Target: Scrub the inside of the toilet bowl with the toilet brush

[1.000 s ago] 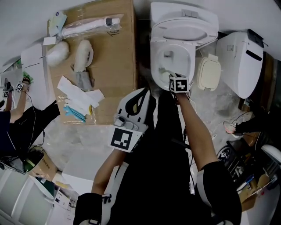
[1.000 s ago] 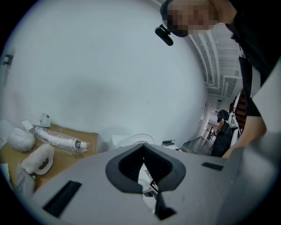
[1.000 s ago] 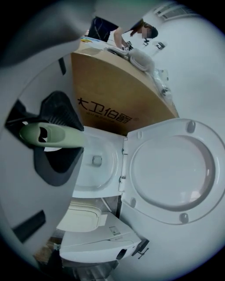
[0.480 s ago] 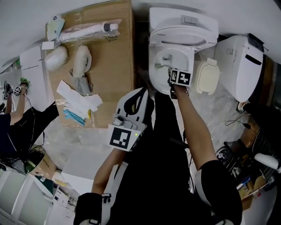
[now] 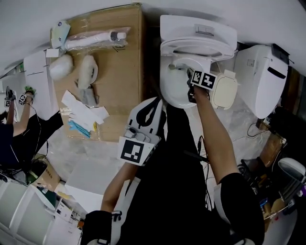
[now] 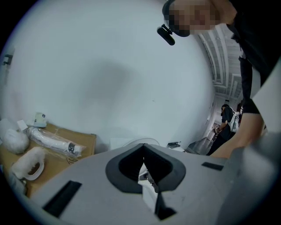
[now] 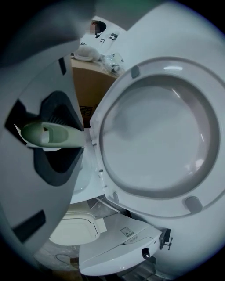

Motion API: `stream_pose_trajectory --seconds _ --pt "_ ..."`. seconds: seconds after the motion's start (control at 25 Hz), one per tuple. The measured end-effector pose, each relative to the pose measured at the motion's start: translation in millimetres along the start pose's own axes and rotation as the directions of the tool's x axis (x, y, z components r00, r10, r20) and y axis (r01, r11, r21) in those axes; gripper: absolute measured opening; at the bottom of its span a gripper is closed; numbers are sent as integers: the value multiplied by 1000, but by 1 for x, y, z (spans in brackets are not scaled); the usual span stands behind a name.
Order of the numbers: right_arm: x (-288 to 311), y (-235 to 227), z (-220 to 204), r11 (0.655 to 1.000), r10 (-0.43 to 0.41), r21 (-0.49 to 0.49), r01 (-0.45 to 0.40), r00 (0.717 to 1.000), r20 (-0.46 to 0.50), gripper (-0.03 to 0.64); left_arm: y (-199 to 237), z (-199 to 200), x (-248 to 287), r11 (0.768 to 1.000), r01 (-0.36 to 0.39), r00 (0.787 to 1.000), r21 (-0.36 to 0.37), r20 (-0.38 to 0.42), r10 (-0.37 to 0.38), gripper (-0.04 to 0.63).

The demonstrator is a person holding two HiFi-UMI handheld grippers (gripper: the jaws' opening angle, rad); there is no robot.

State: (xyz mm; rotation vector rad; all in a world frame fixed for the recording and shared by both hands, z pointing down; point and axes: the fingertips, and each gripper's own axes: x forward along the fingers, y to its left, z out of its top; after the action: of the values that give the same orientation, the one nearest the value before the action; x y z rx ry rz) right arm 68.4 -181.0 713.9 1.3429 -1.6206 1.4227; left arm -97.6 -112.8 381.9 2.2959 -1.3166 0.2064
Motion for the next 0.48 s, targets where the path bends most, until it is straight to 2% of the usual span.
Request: stream_pose_trajectory --seconds 0.12,0.24,0.48 --pt "-2 -13 18 999 12 38 -13 1000 17 126 -4 1 10 1000 -18 999 4 -28 18 9" --pt "-5 -29 32 997 17 72 -20 999 32 126 -13 5 21 1000 -15 1000 1 -2 15 9" --pt "-12 -61 53 996 4 92 -10 998 59 126 -26 2 37 1000 -9 999 7 -32 9 9"
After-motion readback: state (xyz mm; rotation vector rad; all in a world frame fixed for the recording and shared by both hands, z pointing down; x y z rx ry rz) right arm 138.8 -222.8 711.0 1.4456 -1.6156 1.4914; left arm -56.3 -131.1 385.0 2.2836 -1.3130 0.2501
